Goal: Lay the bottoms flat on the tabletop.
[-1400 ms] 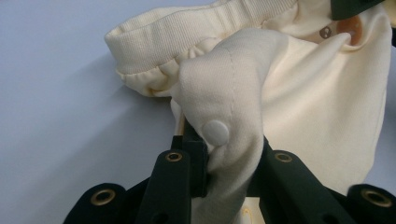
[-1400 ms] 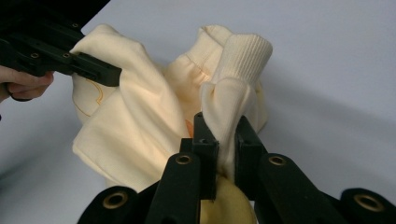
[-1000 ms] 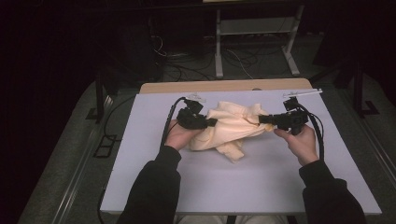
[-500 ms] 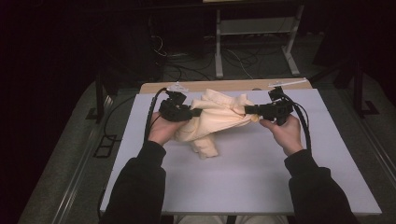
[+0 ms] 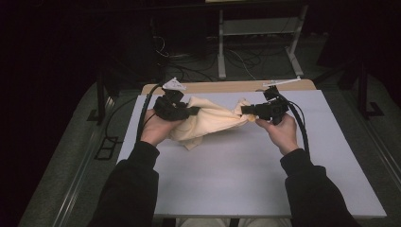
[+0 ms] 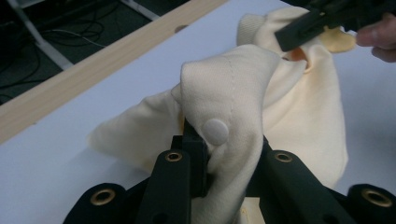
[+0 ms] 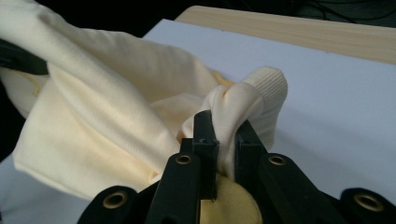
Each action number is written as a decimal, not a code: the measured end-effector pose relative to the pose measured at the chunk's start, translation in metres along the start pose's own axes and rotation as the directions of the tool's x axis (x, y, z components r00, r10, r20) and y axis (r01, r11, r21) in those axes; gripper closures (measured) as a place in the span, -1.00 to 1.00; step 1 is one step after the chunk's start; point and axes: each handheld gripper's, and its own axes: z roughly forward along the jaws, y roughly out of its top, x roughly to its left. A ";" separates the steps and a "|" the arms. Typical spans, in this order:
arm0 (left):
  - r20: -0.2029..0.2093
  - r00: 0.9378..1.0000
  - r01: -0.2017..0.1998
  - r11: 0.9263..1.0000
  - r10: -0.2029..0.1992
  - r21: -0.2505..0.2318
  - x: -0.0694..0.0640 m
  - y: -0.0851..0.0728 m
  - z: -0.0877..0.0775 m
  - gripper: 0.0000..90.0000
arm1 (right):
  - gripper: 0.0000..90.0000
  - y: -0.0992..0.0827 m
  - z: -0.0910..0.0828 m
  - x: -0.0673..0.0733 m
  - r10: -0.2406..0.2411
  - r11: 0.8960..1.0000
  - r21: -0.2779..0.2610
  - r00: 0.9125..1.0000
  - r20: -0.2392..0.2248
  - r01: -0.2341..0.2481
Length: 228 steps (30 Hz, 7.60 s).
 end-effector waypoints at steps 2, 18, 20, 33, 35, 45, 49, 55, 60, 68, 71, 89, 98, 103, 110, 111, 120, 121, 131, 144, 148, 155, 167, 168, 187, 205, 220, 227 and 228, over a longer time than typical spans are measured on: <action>0.016 1.000 -0.005 1.000 0.005 0.003 -0.005 -0.001 0.005 0.69 | 0.81 -0.003 -0.001 -0.005 0.004 1.000 0.009 1.000 0.014 -0.005; 0.252 0.963 -0.115 0.990 0.090 0.085 -0.098 -0.018 0.071 0.69 | 0.81 -0.031 -0.016 -0.061 0.096 0.992 0.066 0.988 0.121 -0.105; 0.272 0.957 -0.127 0.987 0.098 0.094 -0.109 -0.021 0.082 0.69 | 0.81 -0.035 -0.016 -0.067 0.108 0.990 0.073 0.986 0.129 -0.118; 0.337 0.938 -0.118 0.987 0.076 0.107 -0.133 -0.043 0.119 0.63 | 0.81 -0.065 -0.013 -0.094 0.164 0.978 0.101 0.974 0.154 -0.181; 0.344 0.936 -0.122 0.987 0.079 0.105 -0.132 -0.043 0.117 0.55 | 0.81 -0.067 -0.014 -0.095 0.167 0.977 0.102 0.973 0.156 -0.185; 0.366 0.929 -0.084 0.995 0.057 0.060 -0.117 -0.036 0.084 -0.07 | 0.81 -0.073 -0.013 -0.099 0.167 0.977 0.105 0.971 0.169 -0.187; 0.344 0.937 -0.074 0.997 0.059 0.030 -0.103 -0.029 0.069 -0.20 | 0.81 -0.074 -0.013 -0.099 0.172 0.976 0.102 0.970 0.170 -0.191; 0.306 0.952 -0.030 1.000 0.027 0.004 -0.077 -0.023 0.053 -0.40 | 0.81 -0.074 -0.013 -0.099 0.171 0.976 0.103 0.970 0.171 -0.190; 0.302 0.953 -0.006 1.000 0.008 -0.006 -0.060 -0.021 0.048 -0.68 | 0.81 -0.074 -0.012 -0.100 0.171 0.976 0.102 0.970 0.171 -0.190; 0.205 0.979 0.015 1.000 -0.011 -0.017 -0.039 -0.025 0.052 -0.74 | 0.81 -0.075 -0.012 -0.100 0.176 0.976 0.101 0.970 0.170 -0.195; 0.174 0.984 0.027 1.000 -0.025 -0.007 -0.032 -0.029 0.058 -0.74 | 0.80 -0.075 -0.012 -0.100 0.179 0.975 0.099 0.970 0.167 -0.197; 0.173 0.957 0.212 0.969 -0.232 0.130 0.005 -0.080 0.108 -0.25 | 0.81 -0.081 -0.010 -0.107 0.210 0.970 0.090 0.966 0.149 -0.225; 0.157 0.980 0.113 0.991 -0.124 0.078 -0.005 -0.078 0.107 0.66 | 0.81 -0.081 -0.009 -0.108 0.217 0.969 0.089 0.965 0.146 -0.231; 0.164 0.981 0.094 0.994 -0.103 0.065 -0.008 -0.076 0.099 0.83 | 0.81 -0.081 -0.008 -0.110 0.221 0.968 0.086 0.965 0.139 -0.234; 0.197 0.978 0.053 0.997 -0.062 0.054 -0.015 -0.072 0.085 0.85 | 0.81 -0.080 -0.004 -0.114 0.245 0.965 0.071 0.963 0.114 -0.253; 0.198 0.979 0.049 0.998 -0.058 0.047 -0.016 -0.071 0.083 0.85 | 0.81 -0.079 -0.003 -0.114 0.246 0.964 0.072 0.963 0.114 -0.254; 0.167 0.986 0.008 1.000 -0.010 0.008 -0.019 -0.063 0.059 0.85 | 0.81 -0.064 0.010 -0.112 0.233 0.967 0.086 0.969 0.087 -0.240; 0.167 0.986 0.011 1.000 -0.011 0.000 -0.019 -0.062 0.055 0.85 | 0.81 -0.061 0.013 -0.110 0.228 0.968 0.089 0.970 0.084 -0.236; 0.191 0.975 0.108 0.993 -0.113 0.036 -0.031 -0.087 0.038 0.85 | 0.81 -0.020 0.050 -0.097 0.158 0.978 0.134 0.987 0.036 -0.161; 0.164 0.963 0.204 0.975 -0.215 0.084 -0.018 -0.115 0.050 0.63 | 0.63 -0.019 0.062 -0.095 0.104 0.974 0.189 0.987 0.122 -0.126; 0.142 0.968 0.199 0.978 -0.205 0.057 -0.015 -0.097 0.034 0.17 | 0.30 -0.016 0.056 -0.090 0.066 0.978 0.183 0.984 0.166 -0.097; 0.115 0.975 0.187 0.982 -0.190 0.035 -0.001 -0.056 0.027 -0.44 | -0.25 -0.006 0.032 -0.081 0.070 0.994 0.072 0.994 0.086 -0.076; 0.024 0.947 0.314 0.936 -0.321 0.158 0.028 -0.061 0.100 -0.36 | -0.27 -0.022 0.059 -0.067 -0.030 0.978 0.208 0.993 0.115 0.005; 0.012 0.947 0.316 0.934 -0.322 0.169 0.028 -0.063 0.104 -0.36 | -0.26 -0.023 0.061 -0.068 -0.036 0.976 0.217 0.991 0.132 0.007; 0.020 0.886 0.450 0.871 -0.463 0.196 0.045 -0.094 0.118 0.66 | 0.77 -0.040 0.070 -0.093 0.082 0.969 0.223 0.988 0.133 -0.111; 0.140 0.835 0.538 0.843 -0.532 -0.003 0.106 -0.040 0.088 0.86 | 0.79 -0.009 0.044 -0.119 0.344 0.937 0.113 0.931 -0.121 -0.331; 0.042 0.900 0.433 0.901 -0.433 0.018 0.121 -0.008 0.107 0.86 | 0.78 0.018 0.048 -0.132 0.405 0.913 0.093 0.908 -0.104 -0.396; 0.015 0.905 0.426 0.905 -0.426 -0.009 0.124 0.000 0.102 0.86 | 0.77 0.032 0.048 -0.132 0.393 0.919 0.070 0.916 -0.077 -0.388; 0.010 0.905 0.425 0.905 -0.425 -0.012 0.124 0.001 0.101 0.86 | 0.77 0.034 0.048 -0.131 0.385 0.922 0.069 0.920 -0.069 -0.381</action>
